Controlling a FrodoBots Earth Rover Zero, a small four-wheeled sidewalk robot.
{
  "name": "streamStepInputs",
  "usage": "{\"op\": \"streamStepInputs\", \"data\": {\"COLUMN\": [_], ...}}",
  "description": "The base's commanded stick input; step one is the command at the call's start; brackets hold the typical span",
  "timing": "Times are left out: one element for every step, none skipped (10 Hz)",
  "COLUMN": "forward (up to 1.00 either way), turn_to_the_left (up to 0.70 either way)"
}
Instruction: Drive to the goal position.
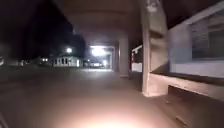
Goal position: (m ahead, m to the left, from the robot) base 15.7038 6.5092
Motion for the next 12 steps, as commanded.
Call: {"op": "streamStepInputs", "data": {"forward": [1.0,1.0,1.0,1.0,1.0,1.0,1.0,1.0,1.0,1.0,1.0,1.0], "turn_to_the_left": [0.0,0.0,0.0,0.0,0.0,0.0,0.0,0.0,0.0,0.0,0.0,0.0]}}
